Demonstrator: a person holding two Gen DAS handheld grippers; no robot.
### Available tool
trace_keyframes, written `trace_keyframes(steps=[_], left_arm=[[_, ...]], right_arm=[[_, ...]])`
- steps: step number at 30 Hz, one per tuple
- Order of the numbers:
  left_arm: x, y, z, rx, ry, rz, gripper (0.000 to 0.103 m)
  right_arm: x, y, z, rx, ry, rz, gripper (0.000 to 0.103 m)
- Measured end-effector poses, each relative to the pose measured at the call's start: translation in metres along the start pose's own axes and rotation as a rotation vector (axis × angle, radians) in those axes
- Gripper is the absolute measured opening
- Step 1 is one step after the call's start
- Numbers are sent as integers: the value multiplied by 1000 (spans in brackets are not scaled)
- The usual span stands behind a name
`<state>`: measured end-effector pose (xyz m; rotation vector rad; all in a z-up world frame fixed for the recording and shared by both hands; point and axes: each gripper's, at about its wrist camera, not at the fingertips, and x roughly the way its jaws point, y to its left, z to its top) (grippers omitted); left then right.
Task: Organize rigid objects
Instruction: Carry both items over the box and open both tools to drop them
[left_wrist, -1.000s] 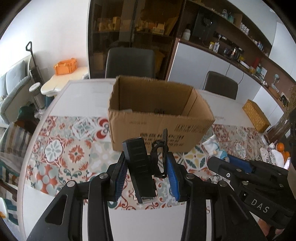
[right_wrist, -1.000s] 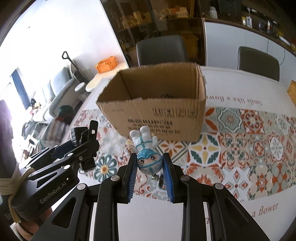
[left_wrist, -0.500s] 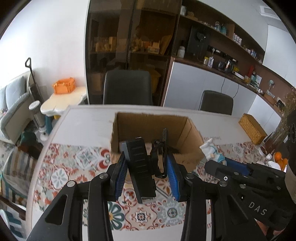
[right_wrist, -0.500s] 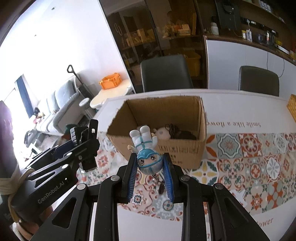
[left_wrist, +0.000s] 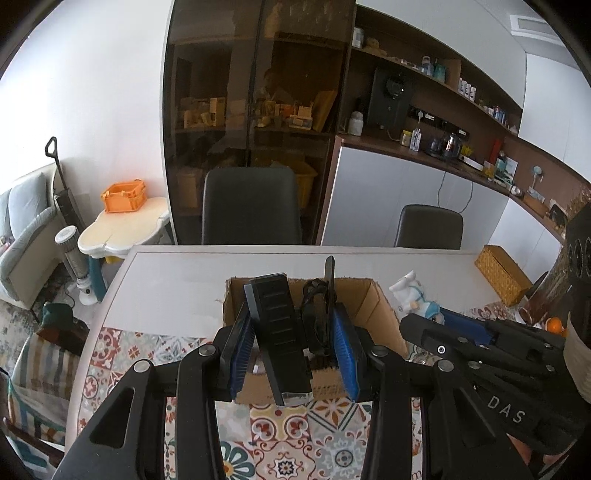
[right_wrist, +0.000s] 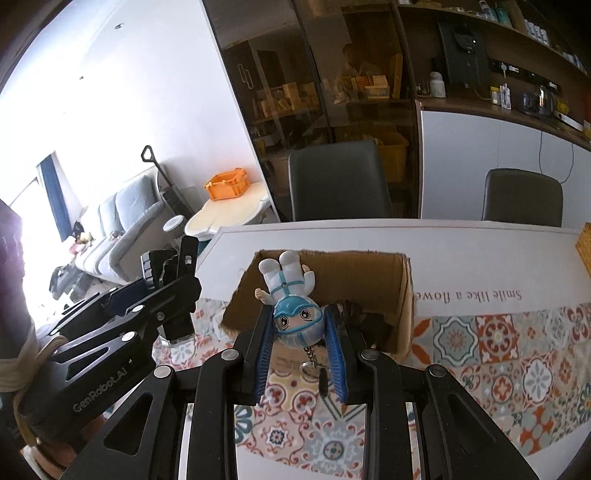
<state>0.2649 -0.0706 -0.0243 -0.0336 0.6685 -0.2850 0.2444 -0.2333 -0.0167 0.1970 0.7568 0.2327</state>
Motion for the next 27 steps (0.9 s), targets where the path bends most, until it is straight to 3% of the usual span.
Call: trace_keyframes(steps=[12, 27], left_arm=[[36, 5, 20, -3, 51, -1, 41], [97, 5, 20, 0, 208, -4, 43]], right_arm=[[24, -6, 33, -13, 5, -24, 28], [72, -26, 35, 3, 137, -60, 28]])
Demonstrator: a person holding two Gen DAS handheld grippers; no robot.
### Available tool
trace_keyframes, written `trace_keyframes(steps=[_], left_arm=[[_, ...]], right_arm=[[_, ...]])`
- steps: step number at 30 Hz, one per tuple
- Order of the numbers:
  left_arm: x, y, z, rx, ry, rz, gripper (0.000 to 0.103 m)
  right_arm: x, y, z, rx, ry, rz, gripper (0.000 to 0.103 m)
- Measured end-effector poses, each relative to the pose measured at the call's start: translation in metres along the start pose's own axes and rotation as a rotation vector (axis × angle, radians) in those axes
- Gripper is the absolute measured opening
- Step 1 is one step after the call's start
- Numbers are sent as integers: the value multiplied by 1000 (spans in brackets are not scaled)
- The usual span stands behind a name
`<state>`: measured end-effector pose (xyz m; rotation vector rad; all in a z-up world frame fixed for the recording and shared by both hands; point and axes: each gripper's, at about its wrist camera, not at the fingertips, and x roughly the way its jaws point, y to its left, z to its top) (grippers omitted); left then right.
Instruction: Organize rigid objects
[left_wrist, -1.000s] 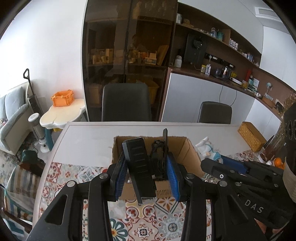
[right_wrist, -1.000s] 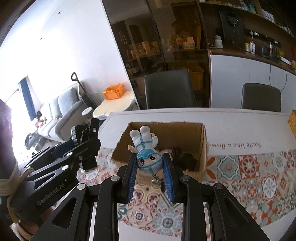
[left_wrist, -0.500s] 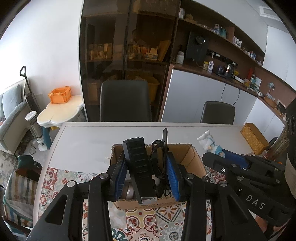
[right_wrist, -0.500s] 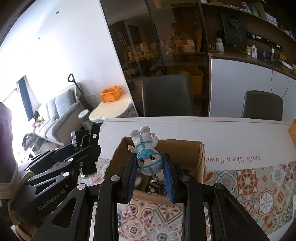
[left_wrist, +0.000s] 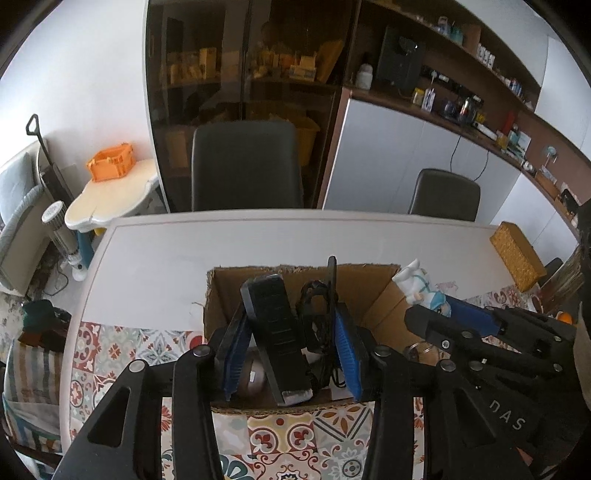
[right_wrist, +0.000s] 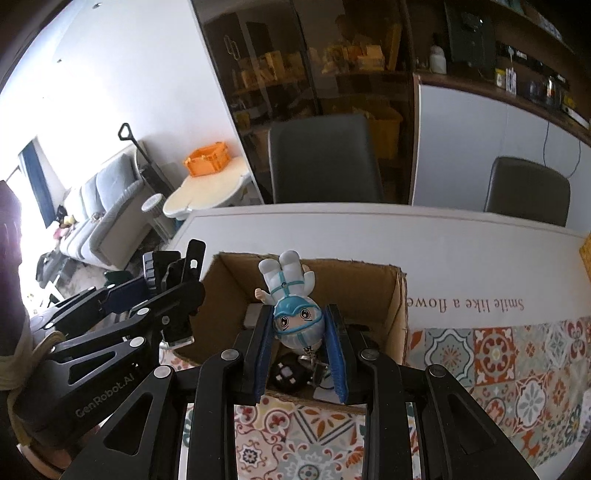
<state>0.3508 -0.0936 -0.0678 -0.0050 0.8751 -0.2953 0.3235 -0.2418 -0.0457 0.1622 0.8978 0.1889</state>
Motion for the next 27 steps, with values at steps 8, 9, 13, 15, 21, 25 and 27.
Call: trace_keyframes(steps=[8, 9, 13, 15, 21, 25, 27], left_arm=[[13, 5, -5, -11, 41, 39, 51], [12, 7, -5, -13, 39, 52, 59], [2, 12, -6, -19, 19, 137, 74], [-5, 14, -8, -21, 8, 187, 83], [-32, 22, -17, -51, -38, 237, 95], [-56, 21, -27, -58, -81, 255, 102], [-71, 18, -34, -53, -110, 262, 103]], right_arm=[[14, -5, 0, 2, 34, -27, 28], [15, -5, 0, 1, 37, -27, 28], [19, -3, 2, -3, 47, -47, 33], [18, -1, 3, -2, 39, -66, 52], [2, -2, -2, 35, 33, -135, 67], [-24, 2, -12, 53, -6, -157, 77], [-40, 7, -18, 41, -35, -176, 79]])
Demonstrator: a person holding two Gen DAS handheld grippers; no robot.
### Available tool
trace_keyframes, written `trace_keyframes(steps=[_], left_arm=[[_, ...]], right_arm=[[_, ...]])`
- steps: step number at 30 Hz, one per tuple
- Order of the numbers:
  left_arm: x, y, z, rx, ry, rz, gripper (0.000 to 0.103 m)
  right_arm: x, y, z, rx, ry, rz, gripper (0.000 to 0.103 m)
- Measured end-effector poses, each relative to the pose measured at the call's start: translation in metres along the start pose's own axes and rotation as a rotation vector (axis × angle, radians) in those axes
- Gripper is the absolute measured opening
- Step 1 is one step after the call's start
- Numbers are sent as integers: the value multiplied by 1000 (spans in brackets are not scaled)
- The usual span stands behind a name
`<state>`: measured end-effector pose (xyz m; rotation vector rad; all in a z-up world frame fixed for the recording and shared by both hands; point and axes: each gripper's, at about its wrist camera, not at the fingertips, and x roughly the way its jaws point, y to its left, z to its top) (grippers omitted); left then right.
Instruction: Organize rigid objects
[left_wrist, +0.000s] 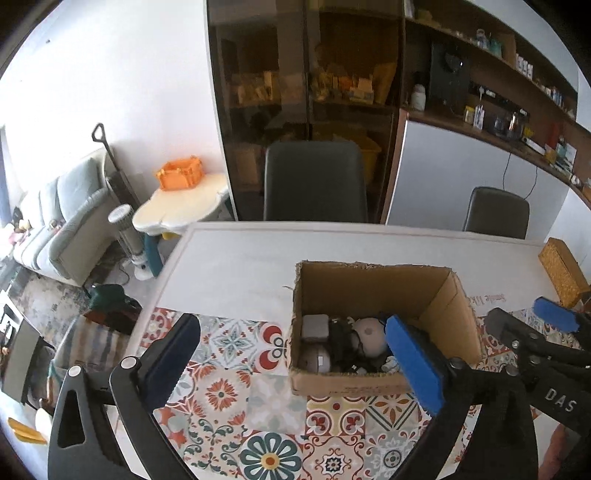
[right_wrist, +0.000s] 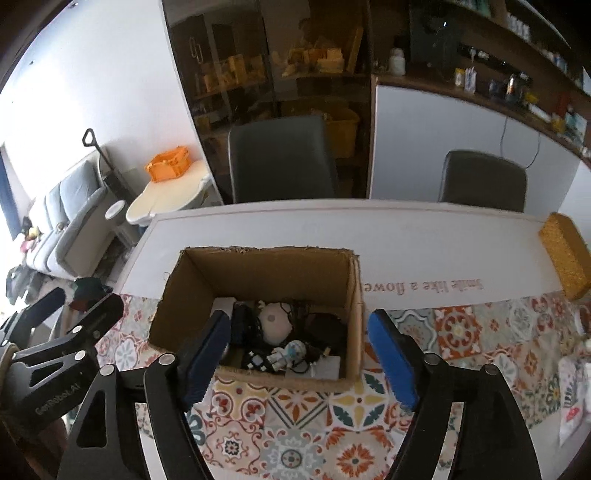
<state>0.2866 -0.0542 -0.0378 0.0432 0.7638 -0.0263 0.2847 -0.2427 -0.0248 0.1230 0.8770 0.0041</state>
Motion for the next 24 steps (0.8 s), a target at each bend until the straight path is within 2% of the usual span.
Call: trace_keyframes(steps=[5, 16, 24], left_arm=[[-39, -2, -8, 6, -58, 16, 103], [-112, -2, -35, 5, -177, 37, 103], [-155, -3, -61, -2, -227, 13, 103]], right_arm=[[-45, 6, -14, -24, -91, -32, 95], [-129, 6, -49, -31, -232, -46, 97], [-160, -4, -74, 6, -266, 0, 97]])
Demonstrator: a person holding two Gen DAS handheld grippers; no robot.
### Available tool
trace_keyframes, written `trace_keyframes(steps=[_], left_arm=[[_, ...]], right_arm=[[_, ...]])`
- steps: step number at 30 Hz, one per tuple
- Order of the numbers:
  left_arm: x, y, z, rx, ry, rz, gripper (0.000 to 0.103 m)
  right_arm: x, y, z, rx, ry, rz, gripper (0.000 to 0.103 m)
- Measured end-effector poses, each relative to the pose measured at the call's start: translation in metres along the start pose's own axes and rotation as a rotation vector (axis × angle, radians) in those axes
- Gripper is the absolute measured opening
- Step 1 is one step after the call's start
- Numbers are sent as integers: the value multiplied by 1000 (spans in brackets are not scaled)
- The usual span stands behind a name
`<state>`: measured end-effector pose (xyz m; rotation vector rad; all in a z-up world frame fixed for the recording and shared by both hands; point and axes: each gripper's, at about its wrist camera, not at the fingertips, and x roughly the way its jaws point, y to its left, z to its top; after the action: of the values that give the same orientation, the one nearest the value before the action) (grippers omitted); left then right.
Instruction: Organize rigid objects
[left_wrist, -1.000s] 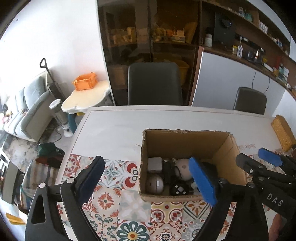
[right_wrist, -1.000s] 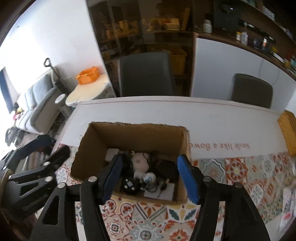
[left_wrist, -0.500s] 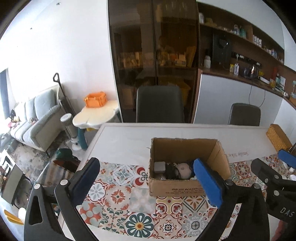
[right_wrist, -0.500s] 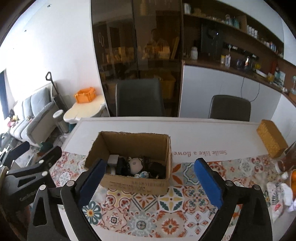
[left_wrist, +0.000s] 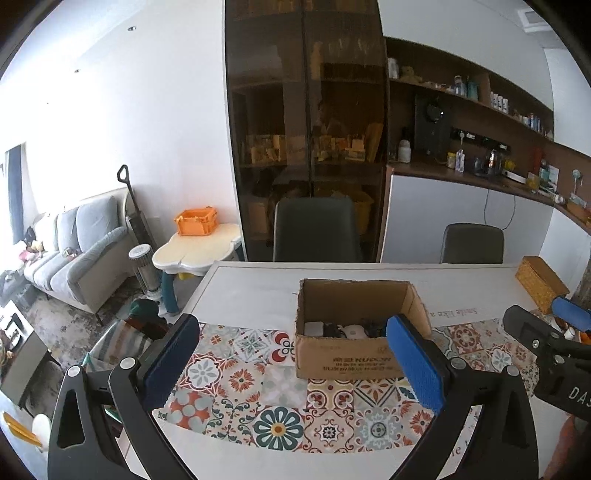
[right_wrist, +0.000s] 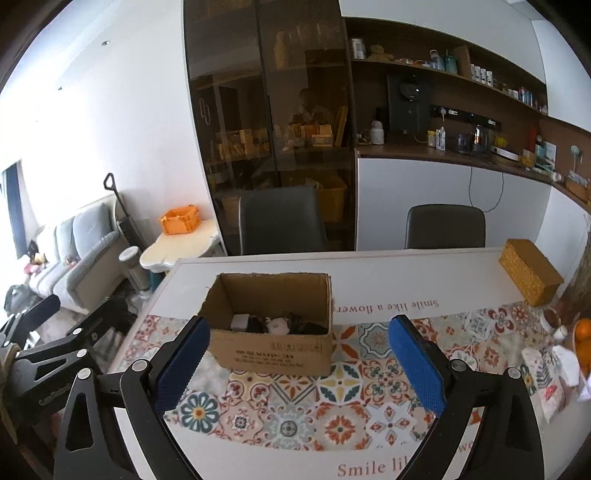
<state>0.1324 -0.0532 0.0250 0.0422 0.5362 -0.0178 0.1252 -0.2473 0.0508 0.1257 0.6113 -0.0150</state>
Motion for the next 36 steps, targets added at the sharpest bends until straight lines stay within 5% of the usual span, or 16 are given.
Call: trace_keyframes(steps=[7, 36], left_arm=[[-27, -6, -8, 7, -61, -3, 103], [-52, -7, -16, -14, -83, -31, 103]], right_arm=[[-23, -5, -13, -5, -13, 13, 97], [-52, -8, -25, -3, -32, 20, 97]])
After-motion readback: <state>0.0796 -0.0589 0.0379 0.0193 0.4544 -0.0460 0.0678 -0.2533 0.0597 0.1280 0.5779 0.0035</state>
